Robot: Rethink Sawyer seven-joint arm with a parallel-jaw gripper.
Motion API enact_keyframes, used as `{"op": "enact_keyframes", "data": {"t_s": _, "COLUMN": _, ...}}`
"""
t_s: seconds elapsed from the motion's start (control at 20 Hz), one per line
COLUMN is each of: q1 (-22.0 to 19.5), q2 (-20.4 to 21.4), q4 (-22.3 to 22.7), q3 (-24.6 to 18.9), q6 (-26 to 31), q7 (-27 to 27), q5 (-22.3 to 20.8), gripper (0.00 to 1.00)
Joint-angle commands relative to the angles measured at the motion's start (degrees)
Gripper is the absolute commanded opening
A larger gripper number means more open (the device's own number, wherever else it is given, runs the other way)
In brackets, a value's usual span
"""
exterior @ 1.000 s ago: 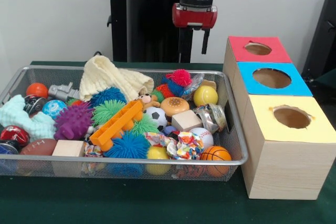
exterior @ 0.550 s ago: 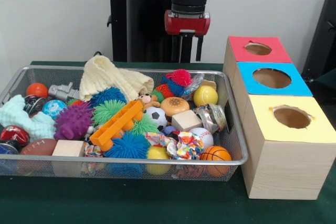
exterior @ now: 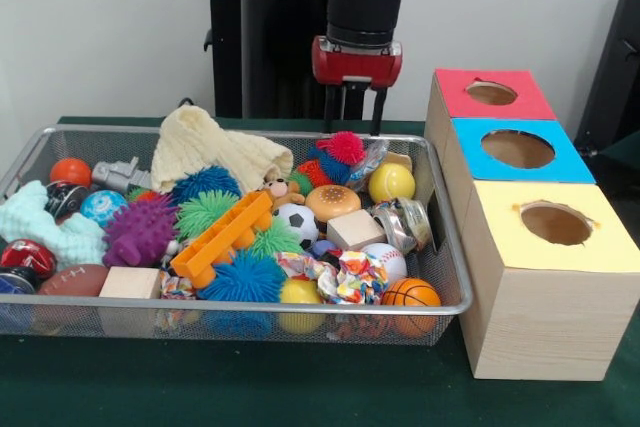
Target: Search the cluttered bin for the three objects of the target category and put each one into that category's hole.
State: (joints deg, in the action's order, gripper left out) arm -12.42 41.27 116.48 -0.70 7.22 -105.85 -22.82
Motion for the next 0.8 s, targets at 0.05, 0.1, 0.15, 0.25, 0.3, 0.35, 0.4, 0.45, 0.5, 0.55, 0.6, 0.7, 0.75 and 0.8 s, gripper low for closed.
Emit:
{"op": "enact_keyframes", "data": {"t_s": 0.05, "q1": 3.8, "q2": -2.0, "q4": -11.6, "q3": -2.0, "q6": 7.4, "q7": -3.4, "q5": 1.8, "gripper": 1.0}}
{"op": "enact_keyframes", "data": {"t_s": 0.1, "q1": 4.7, "q2": -2.1, "q4": -12.0, "q3": -1.7, "q6": 7.7, "q7": -4.0, "q5": 2.1, "gripper": 1.0}}
{"op": "enact_keyframes", "data": {"t_s": 0.15, "q1": 5.6, "q2": -2.2, "q4": -12.4, "q3": -1.4, "q6": 7.9, "q7": -4.6, "q5": 2.4, "gripper": 1.0}}
{"op": "enact_keyframes", "data": {"t_s": 0.25, "q1": 7.4, "q2": -2.3, "q4": -13.2, "q3": -0.9, "q6": 8.4, "q7": -5.8, "q5": 3.1, "gripper": 1.0}}
{"op": "enact_keyframes", "data": {"t_s": 0.3, "q1": 8.3, "q2": -2.5, "q4": -13.6, "q3": -0.6, "q6": 8.6, "q7": -6.5, "q5": 3.5, "gripper": 1.0}}
{"op": "enact_keyframes", "data": {"t_s": 0.35, "q1": 9.3, "q2": -2.6, "q4": -13.9, "q3": -0.3, "q6": 8.7, "q7": -7.1, "q5": 4.0, "gripper": 1.0}}
{"op": "enact_keyframes", "data": {"t_s": 0.4, "q1": 9.9, "q2": -2.7, "q4": -14.2, "q3": -0.2, "q6": 8.9, "q7": -7.5, "q5": 4.5, "gripper": 1.0}}
{"op": "enact_keyframes", "data": {"t_s": 0.45, "q1": 10.3, "q2": -2.8, "q4": -14.5, "q3": -0.1, "q6": 9.0, "q7": -7.5, "q5": 4.8, "gripper": 1.0}}
{"op": "enact_keyframes", "data": {"t_s": 0.5, "q1": 10.6, "q2": -2.9, "q4": -14.8, "q3": 0.0, "q6": 9.1, "q7": -7.6, "q5": 5.1, "gripper": 1.0}}
{"op": "enact_keyframes", "data": {"t_s": 0.55, "q1": 11.2, "q2": -2.8, "q4": -14.7, "q3": 0.2, "q6": 9.0, "q7": -7.8, "q5": 5.4, "gripper": 1.0}}
{"op": "enact_keyframes", "data": {"t_s": 0.6, "q1": 11.3, "q2": -3.1, "q4": -14.8, "q3": 0.0, "q6": 8.6, "q7": -7.7, "q5": 5.6, "gripper": 1.0}}
{"op": "enact_keyframes", "data": {"t_s": 0.7, "q1": 11.4, "q2": -3.8, "q4": -15.1, "q3": -0.2, "q6": 7.6, "q7": -7.5, "q5": 6.0, "gripper": 1.0}}
{"op": "enact_keyframes", "data": {"t_s": 0.75, "q1": 10.9, "q2": -4.4, "q4": -15.1, "q3": -0.6, "q6": 6.6, "q7": -7.2, "q5": 5.8, "gripper": 1.0}}
{"op": "enact_keyframes", "data": {"t_s": 0.8, "q1": 10.0, "q2": -4.9, "q4": -15.0, "q3": -1.1, "q6": 5.5, "q7": -6.7, "q5": 5.3, "gripper": 1.0}}
